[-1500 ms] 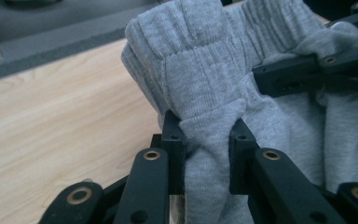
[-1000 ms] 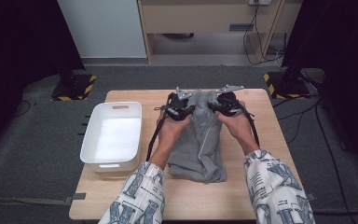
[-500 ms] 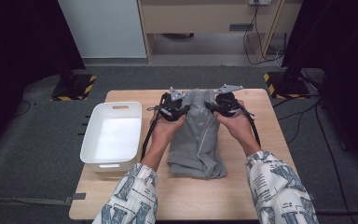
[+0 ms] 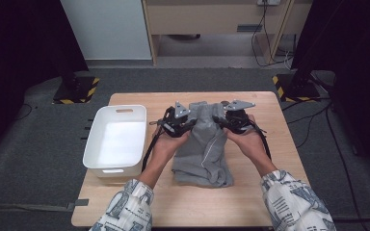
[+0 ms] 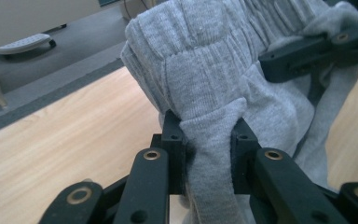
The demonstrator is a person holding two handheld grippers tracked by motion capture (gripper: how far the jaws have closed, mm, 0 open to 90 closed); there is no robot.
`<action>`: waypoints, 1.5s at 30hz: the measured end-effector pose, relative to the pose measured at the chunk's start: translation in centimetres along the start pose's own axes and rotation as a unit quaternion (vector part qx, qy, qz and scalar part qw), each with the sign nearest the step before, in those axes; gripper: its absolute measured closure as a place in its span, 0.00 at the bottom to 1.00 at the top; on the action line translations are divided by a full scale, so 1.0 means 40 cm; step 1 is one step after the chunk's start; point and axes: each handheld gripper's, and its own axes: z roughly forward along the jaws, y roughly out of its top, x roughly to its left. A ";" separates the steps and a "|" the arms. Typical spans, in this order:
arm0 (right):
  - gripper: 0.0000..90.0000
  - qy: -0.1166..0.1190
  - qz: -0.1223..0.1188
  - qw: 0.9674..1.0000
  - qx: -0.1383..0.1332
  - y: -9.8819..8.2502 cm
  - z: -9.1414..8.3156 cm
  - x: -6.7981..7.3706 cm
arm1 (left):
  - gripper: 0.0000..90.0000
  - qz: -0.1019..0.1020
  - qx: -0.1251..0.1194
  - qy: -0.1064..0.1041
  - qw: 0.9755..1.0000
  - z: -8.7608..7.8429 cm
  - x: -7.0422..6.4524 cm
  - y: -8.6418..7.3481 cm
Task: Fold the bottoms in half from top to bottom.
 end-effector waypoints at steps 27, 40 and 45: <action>0.81 -0.022 0.002 1.000 -0.004 0.077 0.031 -0.027 | 0.81 -0.005 -0.006 0.042 0.999 0.012 0.043 0.084; 0.80 0.000 -0.036 0.999 -0.023 0.061 -0.018 0.033 | 0.81 0.026 -0.018 0.026 0.999 -0.056 0.017 0.019; 0.80 0.013 -0.044 0.999 -0.019 -0.003 -0.029 0.063 | 0.80 0.037 -0.007 0.016 0.999 -0.059 -0.012 -0.040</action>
